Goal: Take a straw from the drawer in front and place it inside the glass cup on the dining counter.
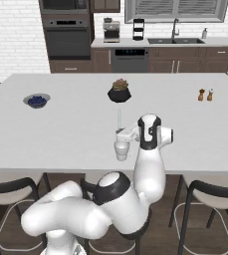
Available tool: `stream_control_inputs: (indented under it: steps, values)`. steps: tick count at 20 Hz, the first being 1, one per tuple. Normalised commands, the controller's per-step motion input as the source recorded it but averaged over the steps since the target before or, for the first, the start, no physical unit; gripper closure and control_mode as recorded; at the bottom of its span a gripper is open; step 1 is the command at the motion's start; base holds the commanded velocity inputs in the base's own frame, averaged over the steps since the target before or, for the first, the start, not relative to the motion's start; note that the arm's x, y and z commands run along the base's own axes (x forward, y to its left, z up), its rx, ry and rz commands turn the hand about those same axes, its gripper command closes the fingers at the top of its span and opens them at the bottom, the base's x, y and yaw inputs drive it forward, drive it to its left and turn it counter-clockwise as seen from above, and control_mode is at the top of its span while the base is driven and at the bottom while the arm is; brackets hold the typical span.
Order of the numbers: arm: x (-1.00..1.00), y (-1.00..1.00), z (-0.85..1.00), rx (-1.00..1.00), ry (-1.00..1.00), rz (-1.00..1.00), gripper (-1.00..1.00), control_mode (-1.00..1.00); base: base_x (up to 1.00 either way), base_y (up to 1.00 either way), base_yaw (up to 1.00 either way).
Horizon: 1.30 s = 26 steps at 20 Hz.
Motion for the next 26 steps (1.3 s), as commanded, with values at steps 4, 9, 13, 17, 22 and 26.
stream_control_inputs:
  steps: [4, 9, 13, 17, 22, 26]
  values:
    - [0.13, -0.17, -0.21, 0.00, 0.03, 0.00, 1.00, -1.00, 0.00, 0.00, 0.00]
    - [0.18, -0.01, -0.33, 0.01, 0.00, 0.00, 1.00, -1.00, 0.00, 0.00, 0.00]
    - [0.10, 0.00, -0.37, 0.01, -0.03, 0.00, 1.00, -1.00, 0.00, 0.00, 0.00]
    - [0.10, -0.01, -0.27, 0.03, 0.00, 0.00, 1.00, -1.00, 0.00, 0.00, 0.00]
    - [0.18, -0.02, -0.22, 0.03, 0.00, 0.00, 1.00, -1.00, 0.00, 0.00, 0.00]
    - [0.20, 0.00, -0.14, 0.02, 0.00, 0.00, 1.00, -1.00, 0.00, 0.00, 0.00]
